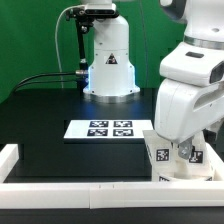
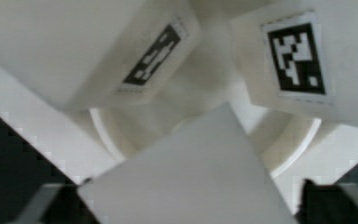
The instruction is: Assemble stool
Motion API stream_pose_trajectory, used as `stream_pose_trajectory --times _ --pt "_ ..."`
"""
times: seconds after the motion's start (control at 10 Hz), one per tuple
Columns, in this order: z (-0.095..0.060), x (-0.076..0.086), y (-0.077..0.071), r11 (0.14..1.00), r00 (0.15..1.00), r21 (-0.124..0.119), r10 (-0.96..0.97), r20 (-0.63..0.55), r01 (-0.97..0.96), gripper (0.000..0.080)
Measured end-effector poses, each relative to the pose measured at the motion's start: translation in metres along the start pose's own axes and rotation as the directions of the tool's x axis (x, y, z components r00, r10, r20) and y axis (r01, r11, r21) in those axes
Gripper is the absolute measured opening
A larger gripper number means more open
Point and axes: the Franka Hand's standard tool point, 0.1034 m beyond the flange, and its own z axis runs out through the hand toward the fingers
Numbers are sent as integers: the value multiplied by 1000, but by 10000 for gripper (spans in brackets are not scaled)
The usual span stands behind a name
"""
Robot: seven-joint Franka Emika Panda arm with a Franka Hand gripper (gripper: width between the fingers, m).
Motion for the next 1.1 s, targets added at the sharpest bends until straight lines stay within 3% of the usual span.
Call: stream_pose_trajectory --times 0.1,0.4,0.6,0.7,0.8,0.9,1.0,1.1 --pt "0 0 0 1000 1000 0 28 0 -28 399" --pt "0 -1 1 977 977 0 212 0 -212 340" --pt "1 0 4 883 883 -2 469 -17 -469 340" --pt "0 2 3 757 757 4 654 -21 -654 340" --pt "-1 5 1 586 586 33 810 -16 -809 340" --pt "-2 8 1 398 400 87 917 7 -913 340" --pt "-2 7 6 296 301 116 953 25 -948 340" --pt "-1 6 6 222 227 113 973 36 -968 340"
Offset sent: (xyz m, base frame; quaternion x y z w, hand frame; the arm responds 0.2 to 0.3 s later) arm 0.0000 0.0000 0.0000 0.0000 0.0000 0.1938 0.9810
